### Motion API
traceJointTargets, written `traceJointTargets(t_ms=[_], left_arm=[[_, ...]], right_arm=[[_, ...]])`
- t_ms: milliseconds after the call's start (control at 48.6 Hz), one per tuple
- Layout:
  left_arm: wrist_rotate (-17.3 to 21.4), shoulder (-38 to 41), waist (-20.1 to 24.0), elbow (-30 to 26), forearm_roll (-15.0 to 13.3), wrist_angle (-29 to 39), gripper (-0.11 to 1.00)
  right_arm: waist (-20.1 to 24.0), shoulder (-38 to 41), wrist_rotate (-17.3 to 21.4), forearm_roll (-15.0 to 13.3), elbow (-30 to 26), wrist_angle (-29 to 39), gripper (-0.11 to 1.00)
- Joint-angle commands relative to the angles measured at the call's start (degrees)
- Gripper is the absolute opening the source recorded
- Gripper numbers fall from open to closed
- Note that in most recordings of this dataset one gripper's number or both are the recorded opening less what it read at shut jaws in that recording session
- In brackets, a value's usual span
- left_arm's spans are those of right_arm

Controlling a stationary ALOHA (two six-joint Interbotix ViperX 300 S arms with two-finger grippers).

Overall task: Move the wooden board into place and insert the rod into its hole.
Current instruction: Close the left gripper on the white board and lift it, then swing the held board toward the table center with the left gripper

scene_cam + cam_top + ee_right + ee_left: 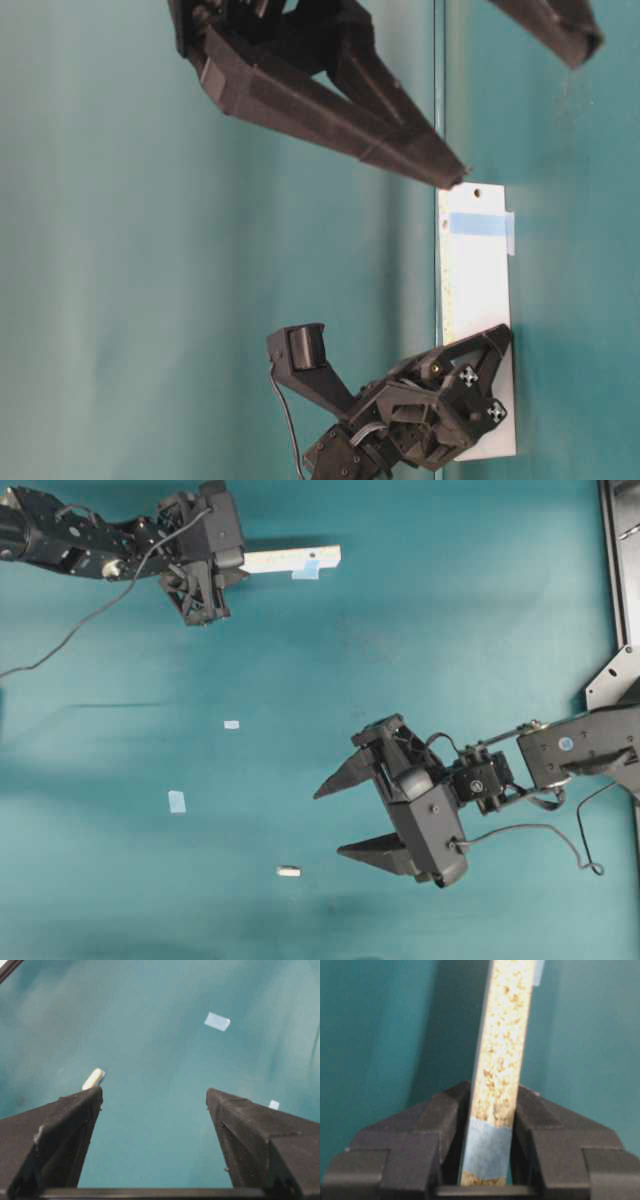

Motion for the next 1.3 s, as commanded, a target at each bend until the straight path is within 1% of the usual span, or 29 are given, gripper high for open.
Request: traceJointTargets(t_ms=[0,268,371,556,700,865,947,1153,1277], left_arm=[[-0.09,-0.97,0.0,-0.18,0.0,-0.26,0.23],[-0.26,-1.76,0.0,-0.44,0.0,0.18,0.22],[-1.23,-3.34,-0.26,-0.97,0.0,1.49,0.23],[-4.04,-8.17,-1.49,-2.29,0.0,7.29,0.22],[-4.39,-11.87,-3.52,-2.99,-0.09,11.43,0.22],[-4.83,-13.89,-6.59,-4.75,-0.26,14.94,0.22],[-6.5,-13.89,-8.26,-5.98,-0.26,15.91,0.22],[-15.21,-11.69,-12.74,-9.32,-0.26,15.82,0.22],[-18.37,-9.23,-15.38,-10.9,-0.26,15.29,0.22]], right_arm=[[-0.09,-1.85,0.09,0.09,-1.58,0.53,0.93],[-0.18,-2.72,0.09,0.09,-1.58,1.32,0.93],[-0.18,-3.25,0.09,0.09,-1.58,1.32,0.93],[-0.53,-5.01,0.09,0.09,-1.58,1.67,0.93],[-1.23,-6.42,0.09,-0.18,-1.67,2.99,0.93],[-1.41,-8.0,0.09,-0.09,-1.58,3.96,0.93],[-1.41,-8.7,0.09,-0.09,-1.58,4.31,0.93],[-1.41,-10.37,0.09,-0.18,-1.67,5.54,0.93],[-1.41,-11.6,0.09,-0.09,-1.76,6.59,0.93]])
